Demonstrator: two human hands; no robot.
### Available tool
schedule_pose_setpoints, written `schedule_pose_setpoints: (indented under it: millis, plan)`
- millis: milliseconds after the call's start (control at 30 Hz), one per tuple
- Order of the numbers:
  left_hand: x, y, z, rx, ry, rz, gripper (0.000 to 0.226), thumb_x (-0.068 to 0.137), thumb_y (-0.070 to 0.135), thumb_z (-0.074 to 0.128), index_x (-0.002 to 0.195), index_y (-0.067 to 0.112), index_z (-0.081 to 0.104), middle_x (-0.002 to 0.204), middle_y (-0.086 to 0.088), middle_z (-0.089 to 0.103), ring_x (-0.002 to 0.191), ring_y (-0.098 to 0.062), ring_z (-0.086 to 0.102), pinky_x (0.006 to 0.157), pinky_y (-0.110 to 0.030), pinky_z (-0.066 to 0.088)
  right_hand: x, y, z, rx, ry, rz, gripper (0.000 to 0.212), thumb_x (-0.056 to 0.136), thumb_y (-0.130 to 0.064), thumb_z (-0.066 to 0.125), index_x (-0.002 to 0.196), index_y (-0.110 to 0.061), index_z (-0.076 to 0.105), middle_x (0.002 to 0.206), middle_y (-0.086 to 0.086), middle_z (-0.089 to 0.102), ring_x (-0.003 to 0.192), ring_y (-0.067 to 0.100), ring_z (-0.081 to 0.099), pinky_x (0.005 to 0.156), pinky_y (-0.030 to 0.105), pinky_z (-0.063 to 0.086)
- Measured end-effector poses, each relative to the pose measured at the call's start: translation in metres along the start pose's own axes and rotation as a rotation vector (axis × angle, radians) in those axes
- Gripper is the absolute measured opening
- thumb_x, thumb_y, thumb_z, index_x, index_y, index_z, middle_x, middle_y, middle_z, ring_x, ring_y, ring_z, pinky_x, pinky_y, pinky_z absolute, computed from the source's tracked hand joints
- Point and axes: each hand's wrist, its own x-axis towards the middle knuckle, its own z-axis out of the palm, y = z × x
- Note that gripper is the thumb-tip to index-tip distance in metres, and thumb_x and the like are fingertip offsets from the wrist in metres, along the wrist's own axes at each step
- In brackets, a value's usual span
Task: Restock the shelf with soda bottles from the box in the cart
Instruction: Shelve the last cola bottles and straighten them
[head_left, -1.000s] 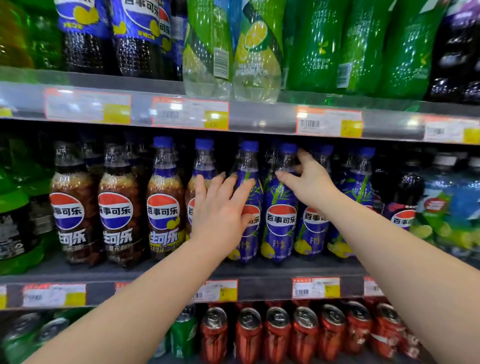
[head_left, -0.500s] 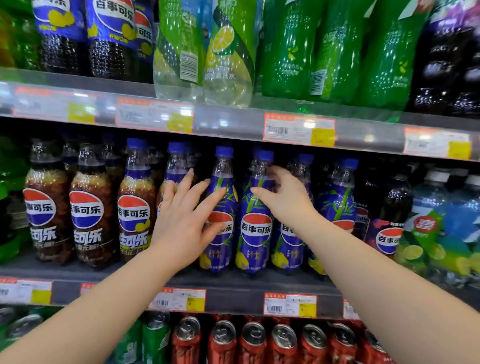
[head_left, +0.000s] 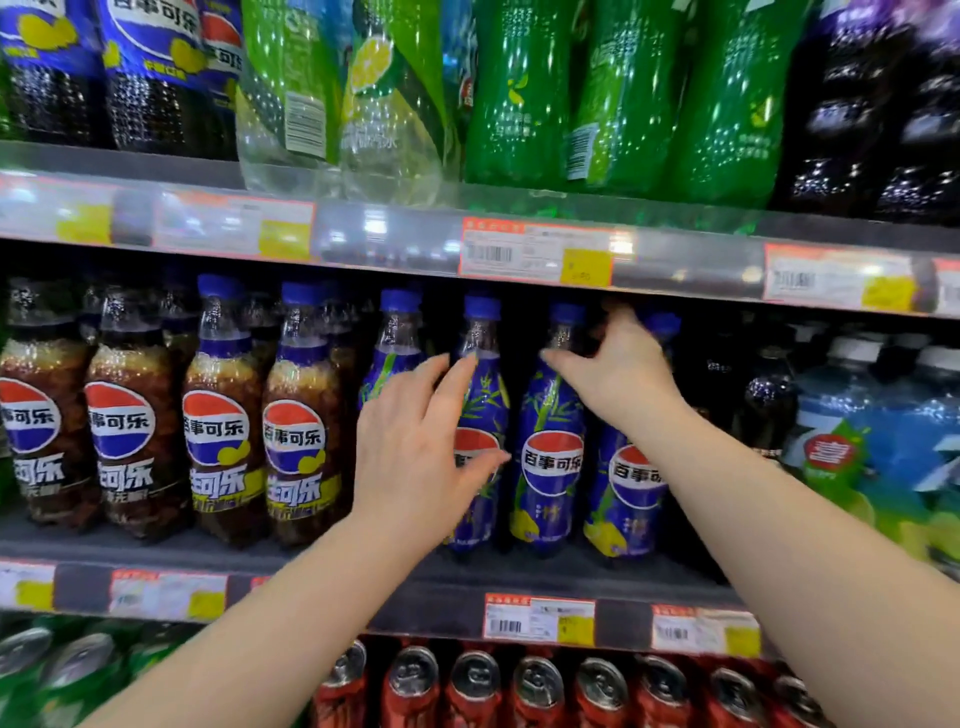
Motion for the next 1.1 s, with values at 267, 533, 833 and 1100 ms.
schedule_pose_setpoints:
  millis: [267,533,833,1100]
  plan:
    - [0.001,0.008,0.009,-0.093,-0.113,-0.002,0.069,0.063,0.034,0.069,0.125,0.006,0.057,0.133,-0.024,0.052,0.110,-0.040,0.059,0.090,-0.049,0.047,-0.002,0.006,0.009,0.114,-0.063,0.021,0.053,0.083,-0.033,0.064,0.127,-0.009,0.046,0.127,0.014,0.058,0.116,0.032,0.055,0.092,0.031,0.042]
    - [-0.005,0.005,0.007,-0.128,-0.122,-0.013,0.064,0.074,0.016,0.074,0.133,0.005,0.049,0.145,-0.020,0.040,0.129,-0.039,0.042,0.103,-0.039,0.029,-0.004,0.010,0.002,0.095,-0.078,-0.040,0.044,0.081,-0.036,0.065,0.116,-0.012,0.053,0.115,0.011,0.064,0.106,0.031,0.059,0.089,0.035,0.048]
    - [-0.007,0.006,0.008,-0.123,-0.106,0.000,0.067,0.075,0.017,0.073,0.136,0.006,0.046,0.148,-0.017,0.036,0.134,-0.036,0.038,0.104,-0.034,0.021,-0.009,0.009,-0.001,0.228,-0.112,-0.015,0.047,0.077,-0.032,0.071,0.116,-0.013,0.053,0.104,0.005,0.065,0.101,0.025,0.061,0.091,0.043,0.051]
    - [-0.011,0.004,0.010,-0.176,-0.079,0.023,0.064,0.068,0.025,0.066,0.125,-0.001,0.055,0.137,-0.023,0.048,0.125,-0.037,0.047,0.101,-0.042,0.027,-0.010,0.013,-0.022,0.275,-0.043,-0.057,0.049,0.080,-0.025,0.068,0.125,-0.011,0.053,0.100,-0.001,0.065,0.092,0.019,0.064,0.091,0.036,0.050]
